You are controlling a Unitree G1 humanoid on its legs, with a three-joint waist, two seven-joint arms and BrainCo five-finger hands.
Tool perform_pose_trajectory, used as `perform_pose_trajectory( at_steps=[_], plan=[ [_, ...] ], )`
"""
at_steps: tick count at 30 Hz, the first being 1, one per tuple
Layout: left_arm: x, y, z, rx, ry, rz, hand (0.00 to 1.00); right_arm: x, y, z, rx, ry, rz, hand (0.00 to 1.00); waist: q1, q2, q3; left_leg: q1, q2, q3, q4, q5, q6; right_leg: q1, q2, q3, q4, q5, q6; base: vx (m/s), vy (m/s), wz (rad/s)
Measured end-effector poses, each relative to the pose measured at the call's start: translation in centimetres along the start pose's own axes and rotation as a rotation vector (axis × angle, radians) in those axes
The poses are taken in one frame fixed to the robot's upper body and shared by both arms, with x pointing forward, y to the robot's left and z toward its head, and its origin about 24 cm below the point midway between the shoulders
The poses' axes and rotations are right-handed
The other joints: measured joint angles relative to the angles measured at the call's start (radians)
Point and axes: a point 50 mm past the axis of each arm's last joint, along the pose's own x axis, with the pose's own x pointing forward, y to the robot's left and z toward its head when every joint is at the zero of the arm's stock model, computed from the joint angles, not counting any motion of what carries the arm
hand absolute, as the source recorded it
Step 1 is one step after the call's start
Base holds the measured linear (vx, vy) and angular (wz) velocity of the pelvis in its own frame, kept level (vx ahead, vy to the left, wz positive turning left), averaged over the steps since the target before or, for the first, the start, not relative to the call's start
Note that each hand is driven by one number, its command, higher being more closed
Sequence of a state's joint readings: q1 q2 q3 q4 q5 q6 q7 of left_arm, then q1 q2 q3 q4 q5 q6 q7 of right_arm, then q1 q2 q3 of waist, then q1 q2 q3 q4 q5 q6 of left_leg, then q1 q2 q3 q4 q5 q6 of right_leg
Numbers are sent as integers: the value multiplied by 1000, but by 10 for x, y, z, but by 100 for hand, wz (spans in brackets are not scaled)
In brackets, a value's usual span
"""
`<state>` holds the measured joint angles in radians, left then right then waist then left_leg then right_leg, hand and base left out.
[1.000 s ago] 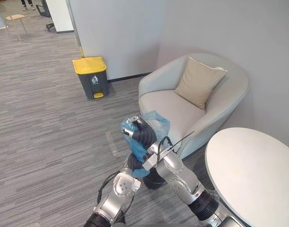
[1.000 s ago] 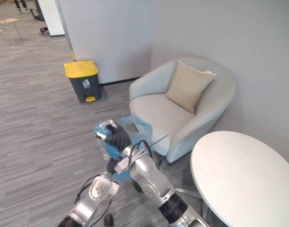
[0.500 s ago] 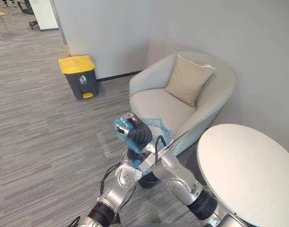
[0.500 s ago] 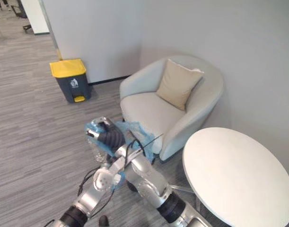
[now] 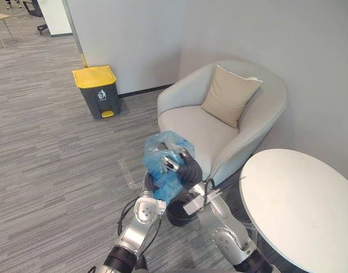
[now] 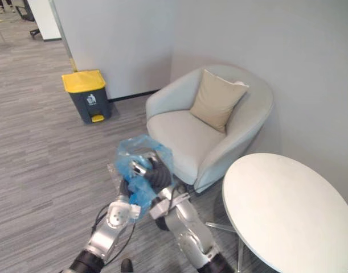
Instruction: Gather rubbish on tea table into small bin, then transfer packed bag to large trash can.
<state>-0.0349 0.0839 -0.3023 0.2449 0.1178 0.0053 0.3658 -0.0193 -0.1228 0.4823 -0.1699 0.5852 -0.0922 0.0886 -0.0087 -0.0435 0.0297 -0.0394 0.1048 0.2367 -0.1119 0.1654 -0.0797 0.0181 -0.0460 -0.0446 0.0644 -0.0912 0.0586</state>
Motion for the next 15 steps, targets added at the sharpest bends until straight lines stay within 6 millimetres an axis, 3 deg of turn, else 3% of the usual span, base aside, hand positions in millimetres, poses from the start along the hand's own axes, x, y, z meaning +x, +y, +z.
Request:
perform_pose_trajectory(
  at_steps=[5,8,15],
  plan=[
    [-3,13,-2,-73,14,40,100,-10,-28,15,-252,-5,-61,0,1,0,0,-15,-4,-2,0,3,6,-12,-4,-3,-1,1,-2,5,8,2],
    [-7,24,-7,-110,24,62,100,-27,-52,30,-436,-8,-142,0,3,2,7,-20,-12,-4,0,6,12,-15,-11,-3,-2,10,-1,32,16,1],
    [-16,42,-24,-113,74,102,100,-52,-69,71,-838,-57,-208,0,1,12,16,-21,-15,-4,0,7,13,-15,-14,-4,-6,11,0,27,5,0]
  ],
)
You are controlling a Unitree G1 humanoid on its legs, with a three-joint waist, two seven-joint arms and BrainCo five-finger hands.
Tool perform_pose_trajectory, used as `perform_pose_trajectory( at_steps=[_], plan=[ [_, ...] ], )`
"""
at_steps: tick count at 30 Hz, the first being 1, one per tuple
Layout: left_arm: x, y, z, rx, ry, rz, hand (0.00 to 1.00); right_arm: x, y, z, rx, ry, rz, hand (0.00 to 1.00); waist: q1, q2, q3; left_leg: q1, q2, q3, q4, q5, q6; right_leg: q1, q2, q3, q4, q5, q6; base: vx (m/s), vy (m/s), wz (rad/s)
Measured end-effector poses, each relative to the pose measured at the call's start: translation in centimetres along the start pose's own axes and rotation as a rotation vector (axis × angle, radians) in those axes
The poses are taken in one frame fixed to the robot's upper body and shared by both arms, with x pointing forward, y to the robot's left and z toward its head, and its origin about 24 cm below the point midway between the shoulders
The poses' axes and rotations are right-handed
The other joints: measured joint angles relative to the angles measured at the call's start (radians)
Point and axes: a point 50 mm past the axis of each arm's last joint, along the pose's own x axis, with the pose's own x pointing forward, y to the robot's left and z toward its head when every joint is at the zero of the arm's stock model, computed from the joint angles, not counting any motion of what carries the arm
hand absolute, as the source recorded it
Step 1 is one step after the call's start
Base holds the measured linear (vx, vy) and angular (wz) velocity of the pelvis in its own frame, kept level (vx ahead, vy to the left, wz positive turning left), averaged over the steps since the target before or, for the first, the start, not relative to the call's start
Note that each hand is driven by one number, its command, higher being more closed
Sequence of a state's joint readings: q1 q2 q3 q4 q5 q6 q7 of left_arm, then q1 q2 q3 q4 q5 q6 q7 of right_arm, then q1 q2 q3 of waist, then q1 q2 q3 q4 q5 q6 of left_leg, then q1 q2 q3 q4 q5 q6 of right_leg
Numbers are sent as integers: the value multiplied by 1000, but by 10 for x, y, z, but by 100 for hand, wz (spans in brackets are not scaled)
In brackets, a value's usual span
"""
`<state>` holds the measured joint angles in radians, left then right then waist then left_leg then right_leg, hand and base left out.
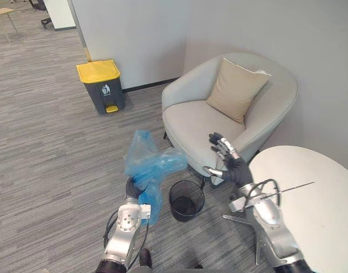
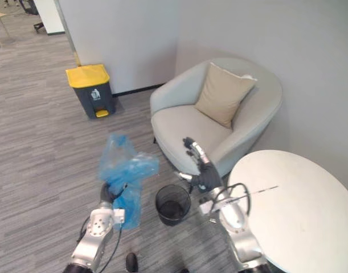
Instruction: Gather rubbish on tea table into small bin, then transfer packed bag to large trash can.
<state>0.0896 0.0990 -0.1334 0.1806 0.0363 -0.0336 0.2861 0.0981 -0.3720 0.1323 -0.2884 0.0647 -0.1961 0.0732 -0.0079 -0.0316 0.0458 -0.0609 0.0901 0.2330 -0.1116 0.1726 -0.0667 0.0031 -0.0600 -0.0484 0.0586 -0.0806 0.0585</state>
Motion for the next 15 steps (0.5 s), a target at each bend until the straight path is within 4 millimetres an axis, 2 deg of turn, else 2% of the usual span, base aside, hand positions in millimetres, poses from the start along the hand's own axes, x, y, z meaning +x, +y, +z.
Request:
perform_pose_trajectory(
  at_steps=[1,3,7,9,10,13,14,15],
  plan=[
    [-2,5,-5,4,18,8,100,-3,-5,1,-109,-8,-40,0,-2,5,3,0,0,0,0,0,0,0,0,0,0,0,0,0,0,0],
    [-5,10,-11,2,41,28,100,-8,-6,-3,-170,18,-96,0,-2,8,6,0,-1,-2,0,0,0,0,-1,-2,1,-1,1,0,0,0],
    [-9,19,-34,21,136,58,100,-19,1,-39,-169,182,-152,0,-4,11,8,-1,-2,-9,0,-5,-1,4,-5,-9,-1,-5,-3,9,5,6],
    [-15,21,-56,26,236,57,100,-37,7,-79,-124,391,-203,0,-10,15,14,-1,-9,-33,0,-12,-5,24,-9,-33,-12,-14,6,28,5,29],
    [-16,22,-60,22,252,56,100,-40,8,-85,-112,424,-210,0,-10,15,15,-1,-10,-33,0,-13,-5,25,-10,-34,-12,-15,6,32,7,16],
    [-30,33,-88,4,384,85,100,-82,21,-139,13,748,-275,0,-3,20,28,1,-15,-39,0,-24,5,33,-18,-43,-16,-22,9,46,4,8],
    [-32,35,-92,2,403,91,100,-89,24,-145,38,795,-288,0,-2,22,28,1,-17,-39,0,-25,5,33,-20,-44,-16,-23,10,64,0,7],
    [-38,40,-102,-7,450,102,100,-106,28,-158,83,897,-314,0,-1,24,30,1,-21,-40,0,-28,6,34,-24,-45,-16,-25,10,96,8,4]
  ],
)
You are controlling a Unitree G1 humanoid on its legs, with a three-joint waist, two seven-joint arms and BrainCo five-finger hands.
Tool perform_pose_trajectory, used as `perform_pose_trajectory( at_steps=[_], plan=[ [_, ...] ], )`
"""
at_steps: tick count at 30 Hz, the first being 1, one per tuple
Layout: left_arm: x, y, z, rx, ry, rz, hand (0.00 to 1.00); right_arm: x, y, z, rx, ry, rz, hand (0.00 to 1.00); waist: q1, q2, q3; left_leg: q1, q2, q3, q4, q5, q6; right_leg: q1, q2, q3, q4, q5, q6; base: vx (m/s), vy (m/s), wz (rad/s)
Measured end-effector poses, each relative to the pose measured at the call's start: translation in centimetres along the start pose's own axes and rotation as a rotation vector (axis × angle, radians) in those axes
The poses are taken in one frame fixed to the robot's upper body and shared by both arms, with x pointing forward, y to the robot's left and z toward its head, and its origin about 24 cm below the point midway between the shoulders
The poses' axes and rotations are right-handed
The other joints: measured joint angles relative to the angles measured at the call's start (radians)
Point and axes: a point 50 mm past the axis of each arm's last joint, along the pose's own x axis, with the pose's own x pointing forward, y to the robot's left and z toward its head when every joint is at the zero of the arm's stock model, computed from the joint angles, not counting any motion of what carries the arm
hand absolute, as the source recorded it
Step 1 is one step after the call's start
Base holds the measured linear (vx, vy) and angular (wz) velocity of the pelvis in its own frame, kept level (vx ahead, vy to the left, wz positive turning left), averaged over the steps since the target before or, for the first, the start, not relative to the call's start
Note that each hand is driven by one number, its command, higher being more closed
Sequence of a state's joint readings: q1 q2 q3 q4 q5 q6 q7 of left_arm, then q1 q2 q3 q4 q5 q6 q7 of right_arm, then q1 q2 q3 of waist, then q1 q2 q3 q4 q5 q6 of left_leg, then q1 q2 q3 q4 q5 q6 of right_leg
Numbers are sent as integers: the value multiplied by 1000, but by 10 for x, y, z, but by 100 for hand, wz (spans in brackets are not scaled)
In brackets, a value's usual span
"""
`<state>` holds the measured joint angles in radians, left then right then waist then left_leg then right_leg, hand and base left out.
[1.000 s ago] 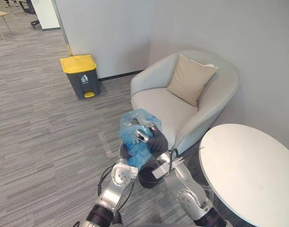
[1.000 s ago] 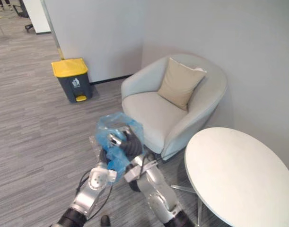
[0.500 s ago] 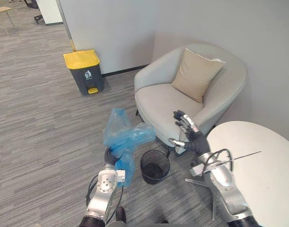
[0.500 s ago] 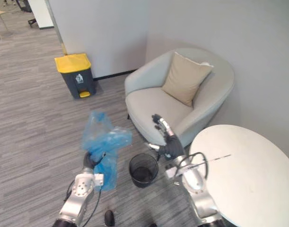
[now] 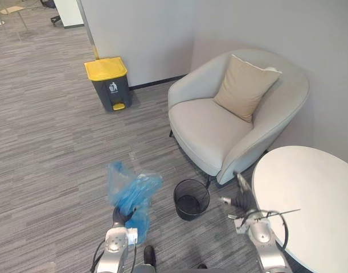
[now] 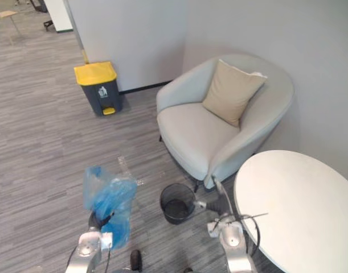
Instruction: Gather rubbish on tea table into small bin, then transfer packed bag to large trash can.
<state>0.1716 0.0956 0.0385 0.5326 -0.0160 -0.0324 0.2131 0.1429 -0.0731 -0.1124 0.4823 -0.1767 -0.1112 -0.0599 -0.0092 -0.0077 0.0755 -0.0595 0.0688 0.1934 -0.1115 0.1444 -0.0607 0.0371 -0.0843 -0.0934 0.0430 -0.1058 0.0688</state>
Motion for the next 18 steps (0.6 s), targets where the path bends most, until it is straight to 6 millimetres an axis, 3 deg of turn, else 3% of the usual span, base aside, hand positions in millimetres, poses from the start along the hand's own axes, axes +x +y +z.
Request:
perform_pose_trajectory(
  at_steps=[1,7,11,18],
  plan=[
    [0,4,-10,-11,46,13,100,-2,-2,-19,37,90,-15,0,1,1,1,0,-6,-1,0,-1,-1,1,-4,-2,1,0,0,102,14,4],
    [-7,17,-53,-40,249,58,100,-16,-10,-74,235,378,-136,0,8,-1,7,31,-22,-1,0,-15,1,38,-15,-5,-6,-9,8,95,-3,1],
    [-14,18,-73,-42,348,69,100,-22,-8,-88,323,459,-170,0,9,-3,11,44,-23,5,0,-23,-4,53,-16,-5,-13,-13,7,62,-15,-2],
    [-18,18,-84,-46,405,79,100,-23,-1,-92,363,498,-175,0,11,-4,21,64,-27,6,0,-36,-9,70,-21,-4,-10,-27,8,8,-1,0]
  ],
)
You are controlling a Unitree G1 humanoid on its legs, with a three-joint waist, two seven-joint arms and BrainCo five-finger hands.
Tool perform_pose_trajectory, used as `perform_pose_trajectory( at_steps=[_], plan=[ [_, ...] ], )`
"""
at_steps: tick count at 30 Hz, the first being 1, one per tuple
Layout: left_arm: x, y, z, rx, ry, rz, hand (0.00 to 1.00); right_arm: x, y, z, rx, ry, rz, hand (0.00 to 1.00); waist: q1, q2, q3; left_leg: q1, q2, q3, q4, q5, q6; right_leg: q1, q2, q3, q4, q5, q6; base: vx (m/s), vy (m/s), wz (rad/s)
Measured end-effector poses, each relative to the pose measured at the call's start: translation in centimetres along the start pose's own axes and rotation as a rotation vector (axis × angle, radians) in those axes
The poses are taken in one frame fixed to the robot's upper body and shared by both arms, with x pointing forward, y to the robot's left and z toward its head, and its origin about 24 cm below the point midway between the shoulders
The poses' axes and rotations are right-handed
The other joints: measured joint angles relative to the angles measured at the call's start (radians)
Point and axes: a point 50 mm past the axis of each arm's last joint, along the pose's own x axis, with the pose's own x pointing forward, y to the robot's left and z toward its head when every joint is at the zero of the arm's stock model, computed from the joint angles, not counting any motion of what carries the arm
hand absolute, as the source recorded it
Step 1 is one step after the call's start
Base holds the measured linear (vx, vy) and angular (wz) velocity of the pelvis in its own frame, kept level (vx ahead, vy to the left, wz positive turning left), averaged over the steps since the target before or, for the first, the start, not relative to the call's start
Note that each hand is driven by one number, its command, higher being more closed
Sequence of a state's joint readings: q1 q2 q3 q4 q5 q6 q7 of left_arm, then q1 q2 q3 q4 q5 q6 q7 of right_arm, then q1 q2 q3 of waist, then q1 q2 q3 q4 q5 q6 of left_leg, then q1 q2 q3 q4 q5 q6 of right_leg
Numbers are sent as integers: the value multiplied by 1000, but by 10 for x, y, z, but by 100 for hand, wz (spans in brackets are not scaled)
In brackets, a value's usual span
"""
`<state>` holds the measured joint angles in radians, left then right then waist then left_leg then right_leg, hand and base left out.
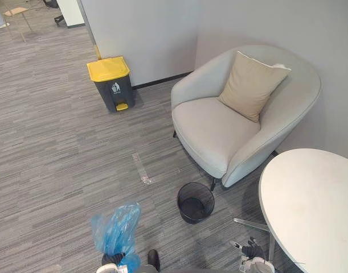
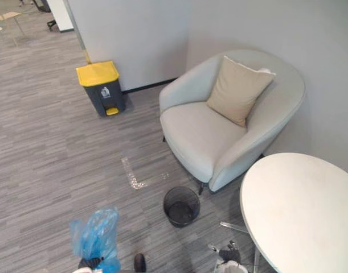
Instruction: Gather rubbish on tea table into small bin, then transfer packed bag to large trash can.
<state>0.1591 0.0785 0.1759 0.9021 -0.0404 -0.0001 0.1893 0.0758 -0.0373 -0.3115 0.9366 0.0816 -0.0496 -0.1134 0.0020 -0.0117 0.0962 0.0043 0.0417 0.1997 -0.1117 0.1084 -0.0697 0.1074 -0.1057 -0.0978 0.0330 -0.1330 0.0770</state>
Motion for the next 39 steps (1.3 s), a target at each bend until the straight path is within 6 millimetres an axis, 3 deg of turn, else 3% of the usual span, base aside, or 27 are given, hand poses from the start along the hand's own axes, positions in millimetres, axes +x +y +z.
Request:
perform_pose_trajectory(
  at_steps=[5,15,19,22,25,26,28,29,30,33,34,36,38,39],
  plan=[
    [1,-2,1,-1,3,-2,100,0,1,-6,-3,31,-7,0,1,-6,3,2,-9,-9,0,-7,4,1,-8,-9,15,-16,3,25,-1,6],
    [3,-6,7,-1,-8,-12,100,6,11,15,-2,-18,5,0,5,-19,18,16,-14,40,0,-20,6,-16,-17,40,25,-15,7,5,8,-13],
    [3,-13,12,4,-21,-32,100,8,19,29,-10,-61,24,0,5,-5,44,20,-7,65,7,-34,9,-63,-12,75,115,-15,7,-19,32,-22],
    [2,-20,18,-8,-44,-49,100,5,19,21,-37,-43,24,0,5,5,46,-5,9,31,29,-43,20,-131,-5,88,266,-16,6,-25,23,40],
    [0,-22,25,-33,-83,-52,100,1,21,14,-37,-41,26,0,14,4,42,-24,-11,-15,88,-64,26,-132,-21,128,329,-47,12,4,11,58],
    [-2,-22,24,-47,-89,-48,100,-1,31,12,-45,-38,55,0,39,-12,30,-44,-25,-23,107,-68,26,-105,-37,126,275,-69,11,20,1,21],
    [-1,-22,29,-64,-100,-48,100,-2,38,13,-43,-41,74,0,65,-19,27,-83,-32,-38,133,-59,31,-104,-44,103,229,-83,12,-32,-61,29],
    [-1,-28,34,-85,-109,-62,100,0,43,21,-45,-63,87,0,55,-17,28,-138,-35,-77,177,-54,32,-105,-45,65,208,-91,13,-111,-124,97],
    [-2,-38,40,-110,-120,-87,100,0,43,29,-40,-95,84,0,44,11,43,-186,-34,-123,208,-44,26,-107,-39,15,205,-107,7,-122,-114,108],
    [-8,-55,40,-137,-122,-125,100,1,40,30,-43,-95,66,0,43,50,58,-196,-15,-176,150,1,5,-114,-24,-80,222,-110,-18,-177,-121,88],
    [-8,-55,42,-140,-126,-126,100,0,43,28,-37,-88,71,0,44,45,61,-212,-10,-145,190,-10,13,-121,-31,-102,228,-111,-23,-203,-79,81],
    [-7,-58,49,-140,-143,-136,100,0,42,26,-18,-79,59,0,32,18,73,-244,18,-19,494,-155,45,-105,-74,-166,244,-111,-27,-168,-66,72],
    [-8,-61,50,-135,-145,-144,100,-1,39,22,-20,-71,52,0,12,14,68,-217,45,22,586,-218,14,-104,-86,-200,246,-110,-25,-118,1,71],
    [-8,-62,51,-123,-150,-148,100,-2,38,20,-17,-62,49,0,-3,18,63,-176,76,46,586,-298,-5,-107,-86,-235,248,-105,-18,-76,96,77]
  ],
)
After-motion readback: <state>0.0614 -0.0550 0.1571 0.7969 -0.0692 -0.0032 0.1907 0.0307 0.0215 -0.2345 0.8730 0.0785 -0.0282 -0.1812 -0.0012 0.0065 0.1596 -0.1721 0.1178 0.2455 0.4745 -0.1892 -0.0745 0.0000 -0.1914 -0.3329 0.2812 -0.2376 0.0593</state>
